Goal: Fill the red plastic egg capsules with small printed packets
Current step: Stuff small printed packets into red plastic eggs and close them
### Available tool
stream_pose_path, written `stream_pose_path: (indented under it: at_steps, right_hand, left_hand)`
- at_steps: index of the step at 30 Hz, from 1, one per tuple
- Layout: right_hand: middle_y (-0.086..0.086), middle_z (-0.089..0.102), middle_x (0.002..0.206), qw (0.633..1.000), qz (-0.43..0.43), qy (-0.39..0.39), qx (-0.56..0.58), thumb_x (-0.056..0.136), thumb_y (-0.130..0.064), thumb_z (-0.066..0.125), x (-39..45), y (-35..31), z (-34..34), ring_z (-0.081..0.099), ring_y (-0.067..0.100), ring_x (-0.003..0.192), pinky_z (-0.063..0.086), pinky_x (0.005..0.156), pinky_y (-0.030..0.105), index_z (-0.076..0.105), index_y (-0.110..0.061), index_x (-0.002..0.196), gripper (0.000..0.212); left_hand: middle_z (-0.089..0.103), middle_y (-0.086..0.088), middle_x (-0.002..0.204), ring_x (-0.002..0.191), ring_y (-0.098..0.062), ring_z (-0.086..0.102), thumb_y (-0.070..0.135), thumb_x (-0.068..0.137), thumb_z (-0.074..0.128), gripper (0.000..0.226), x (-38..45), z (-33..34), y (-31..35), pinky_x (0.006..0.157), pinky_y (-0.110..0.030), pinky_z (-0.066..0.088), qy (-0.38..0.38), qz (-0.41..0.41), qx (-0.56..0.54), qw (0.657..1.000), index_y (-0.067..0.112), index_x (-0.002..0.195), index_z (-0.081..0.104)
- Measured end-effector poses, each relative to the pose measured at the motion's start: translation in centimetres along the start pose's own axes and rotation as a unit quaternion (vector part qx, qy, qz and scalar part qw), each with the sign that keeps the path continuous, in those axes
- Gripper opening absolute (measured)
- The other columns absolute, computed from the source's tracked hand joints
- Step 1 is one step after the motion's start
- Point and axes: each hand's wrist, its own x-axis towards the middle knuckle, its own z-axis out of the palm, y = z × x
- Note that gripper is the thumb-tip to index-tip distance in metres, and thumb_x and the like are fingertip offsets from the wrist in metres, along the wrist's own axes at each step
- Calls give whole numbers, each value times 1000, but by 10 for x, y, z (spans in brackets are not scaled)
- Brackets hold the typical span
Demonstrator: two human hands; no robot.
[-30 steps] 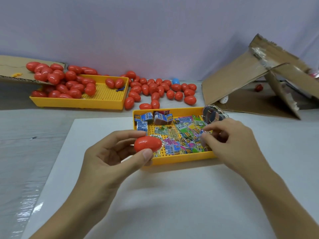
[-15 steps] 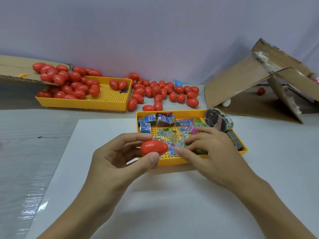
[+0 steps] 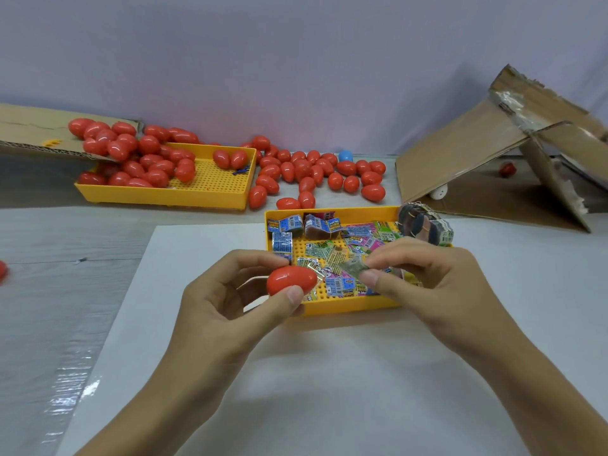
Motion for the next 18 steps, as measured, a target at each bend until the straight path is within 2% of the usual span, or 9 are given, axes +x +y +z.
stream_pose_path:
  at_steps: [4,7,10,14,16,18]
  right_hand:
    - [1,72,69,984,51,1,171,61,-30,82,-4,-9,7,65,10,64,53,62,19,80,-25,77,17]
    - [3,67,64,966,109,-12,233,58,-31,79,-6,-13,13,56,13,56,48,51,21,78,-17,74,21]
    - [6,64,63,941,152,-42,301,59,-24,77,-10,-18,18,57,12,53,41,43,21,76,-12,72,17]
    - [9,61,55,932,186,-68,305,57,-12,88,-18,-25,27,59,14,49,30,33,19,77,-19,74,22]
    - [7,55,47,933,196,-58,296,54,-19,89,-20,-26,32,51,15,40,23,33,14,77,-21,75,24]
    - [5,46,43,927,201,-46,314,56,-26,80,-22,-28,36,37,10,32,20,34,12,77,-18,76,22]
  left_hand:
    - [73,-8,104,98,-29,72,25,62,80,24,-1,0,-2,73,-34,60,-9,17,-7,1000,20,82,69]
    - [73,-13,102,97,-31,71,18,68,72,19,-3,3,-1,68,-33,60,-28,40,-19,999,18,86,66]
    - [71,-12,97,90,-29,71,20,72,62,19,-4,5,0,68,-32,59,-41,37,-3,998,18,89,71]
    - [67,-8,94,83,-25,70,26,76,62,22,-6,9,2,70,-31,58,-61,34,27,997,12,86,76]
    - [68,-8,95,79,-25,70,31,76,68,25,-8,10,4,73,-34,59,-64,36,57,996,10,88,75]
    - [67,-8,94,80,-27,67,33,76,71,31,-9,12,5,71,-33,56,-62,48,84,993,5,89,74]
